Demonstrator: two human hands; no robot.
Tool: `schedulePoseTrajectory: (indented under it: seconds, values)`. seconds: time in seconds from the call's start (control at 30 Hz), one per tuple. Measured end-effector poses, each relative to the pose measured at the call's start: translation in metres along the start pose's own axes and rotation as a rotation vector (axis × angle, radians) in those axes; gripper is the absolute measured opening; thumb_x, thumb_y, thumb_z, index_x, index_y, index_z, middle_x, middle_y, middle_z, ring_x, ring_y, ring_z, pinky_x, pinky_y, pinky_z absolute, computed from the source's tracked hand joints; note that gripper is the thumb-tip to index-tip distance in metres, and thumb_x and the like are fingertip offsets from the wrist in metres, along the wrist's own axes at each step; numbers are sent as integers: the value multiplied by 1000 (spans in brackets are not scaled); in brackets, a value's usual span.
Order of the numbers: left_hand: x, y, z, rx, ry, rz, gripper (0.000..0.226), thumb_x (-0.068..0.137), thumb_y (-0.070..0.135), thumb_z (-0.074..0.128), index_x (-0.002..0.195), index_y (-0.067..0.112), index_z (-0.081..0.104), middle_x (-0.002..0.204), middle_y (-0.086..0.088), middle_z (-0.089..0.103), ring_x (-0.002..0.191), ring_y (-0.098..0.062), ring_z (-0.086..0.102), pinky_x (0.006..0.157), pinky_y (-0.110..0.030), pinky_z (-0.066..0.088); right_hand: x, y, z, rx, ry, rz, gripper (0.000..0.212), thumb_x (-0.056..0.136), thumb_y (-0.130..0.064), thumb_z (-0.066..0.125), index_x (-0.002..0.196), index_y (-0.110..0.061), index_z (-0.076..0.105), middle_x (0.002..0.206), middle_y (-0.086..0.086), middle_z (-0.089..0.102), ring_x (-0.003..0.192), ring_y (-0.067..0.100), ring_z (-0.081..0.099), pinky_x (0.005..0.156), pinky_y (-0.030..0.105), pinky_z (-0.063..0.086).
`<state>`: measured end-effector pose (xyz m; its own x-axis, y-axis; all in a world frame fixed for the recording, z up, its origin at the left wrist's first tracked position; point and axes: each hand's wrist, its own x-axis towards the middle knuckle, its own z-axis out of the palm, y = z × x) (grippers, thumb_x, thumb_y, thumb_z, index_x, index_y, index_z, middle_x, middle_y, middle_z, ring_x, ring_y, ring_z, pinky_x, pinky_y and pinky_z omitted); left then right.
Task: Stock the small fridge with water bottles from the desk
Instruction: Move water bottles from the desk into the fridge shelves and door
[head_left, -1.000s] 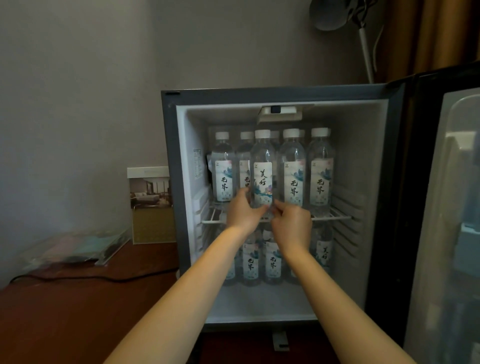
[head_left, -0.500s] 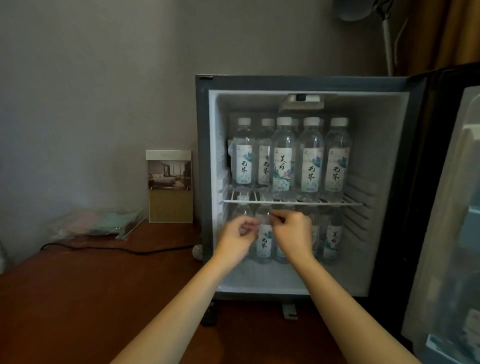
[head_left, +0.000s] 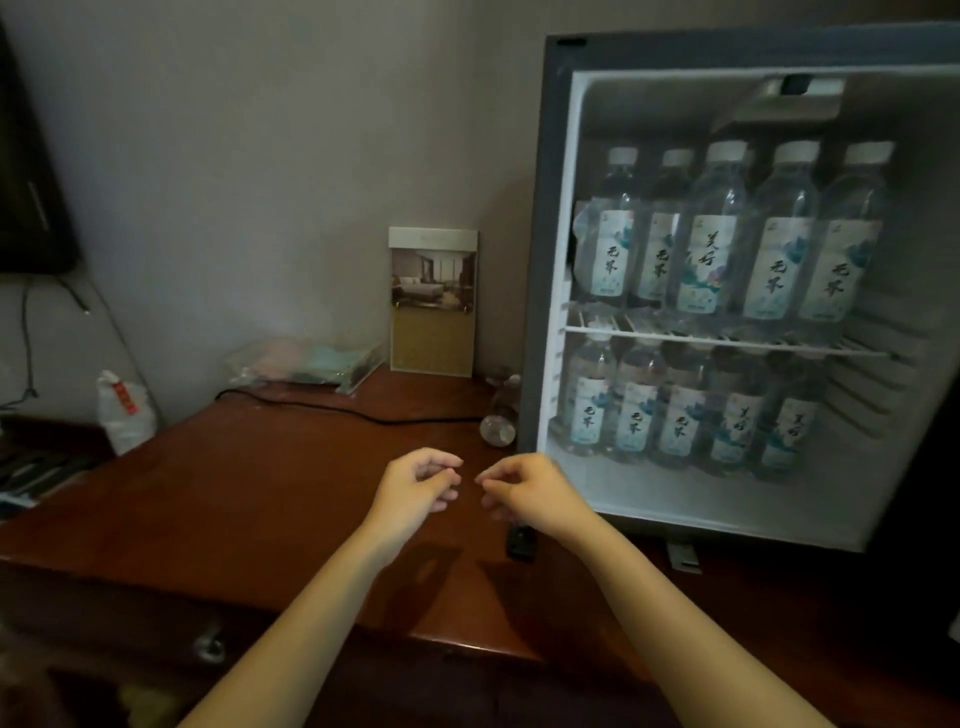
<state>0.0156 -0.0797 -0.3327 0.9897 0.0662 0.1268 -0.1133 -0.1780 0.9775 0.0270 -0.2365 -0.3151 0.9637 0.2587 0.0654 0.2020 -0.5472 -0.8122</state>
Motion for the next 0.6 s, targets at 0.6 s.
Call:
schedulePoseTrajectory:
  seconds: [0.6]
  values:
    - [130,-74,-49,-4,173,-38,20,95,8,47,108,21,56,95,1,61,75,-12,61,66,-25,48,199,2,56,-681,361,412,69,89,-24,56,144,-6,19,150,24,20,138,43,20,110,52,27]
